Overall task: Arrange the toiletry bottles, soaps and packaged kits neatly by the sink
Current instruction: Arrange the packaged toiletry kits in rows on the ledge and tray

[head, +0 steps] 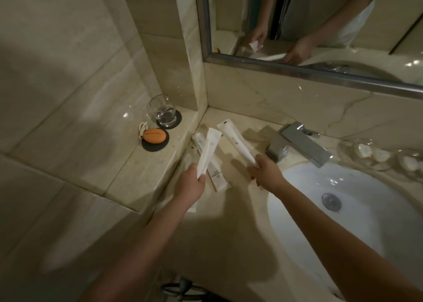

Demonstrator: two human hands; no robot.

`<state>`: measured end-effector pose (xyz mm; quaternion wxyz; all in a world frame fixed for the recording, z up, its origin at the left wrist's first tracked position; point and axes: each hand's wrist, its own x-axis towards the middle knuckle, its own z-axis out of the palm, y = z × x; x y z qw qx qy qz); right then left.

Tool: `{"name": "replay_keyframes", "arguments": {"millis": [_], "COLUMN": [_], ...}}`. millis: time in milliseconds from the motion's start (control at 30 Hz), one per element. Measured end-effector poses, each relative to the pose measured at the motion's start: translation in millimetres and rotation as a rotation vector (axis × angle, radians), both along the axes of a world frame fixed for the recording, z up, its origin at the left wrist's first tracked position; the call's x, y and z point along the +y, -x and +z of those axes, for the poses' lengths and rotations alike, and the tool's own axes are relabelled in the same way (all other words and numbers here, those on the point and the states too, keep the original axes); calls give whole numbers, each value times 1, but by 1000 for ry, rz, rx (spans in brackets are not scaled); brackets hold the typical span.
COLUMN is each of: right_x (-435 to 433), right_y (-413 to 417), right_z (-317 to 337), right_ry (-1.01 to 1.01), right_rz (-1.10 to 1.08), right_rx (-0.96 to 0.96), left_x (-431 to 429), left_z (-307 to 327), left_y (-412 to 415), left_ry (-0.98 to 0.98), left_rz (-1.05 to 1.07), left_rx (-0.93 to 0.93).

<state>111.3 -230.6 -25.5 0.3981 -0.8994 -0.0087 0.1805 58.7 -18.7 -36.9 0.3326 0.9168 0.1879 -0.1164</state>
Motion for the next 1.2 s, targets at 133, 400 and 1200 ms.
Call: {"name": "replay_keyframes", "arguments": {"millis": [133,400,1200], "right_x": [-38,-146,-448], "right_y": [32,101,269], "right_z": [28,56,6], "right_ry": [-167,-370,390], "right_rz": [-125,-364,-702], "right_rx": [16,-61,-441], "left_x": [-39,-160,-476], "left_z": [25,65,69], "left_y": [-1,14,71], "left_ry": [153,435,560], "left_rz": [7,-74,-489], "left_rx": [-85,-74,93]}}
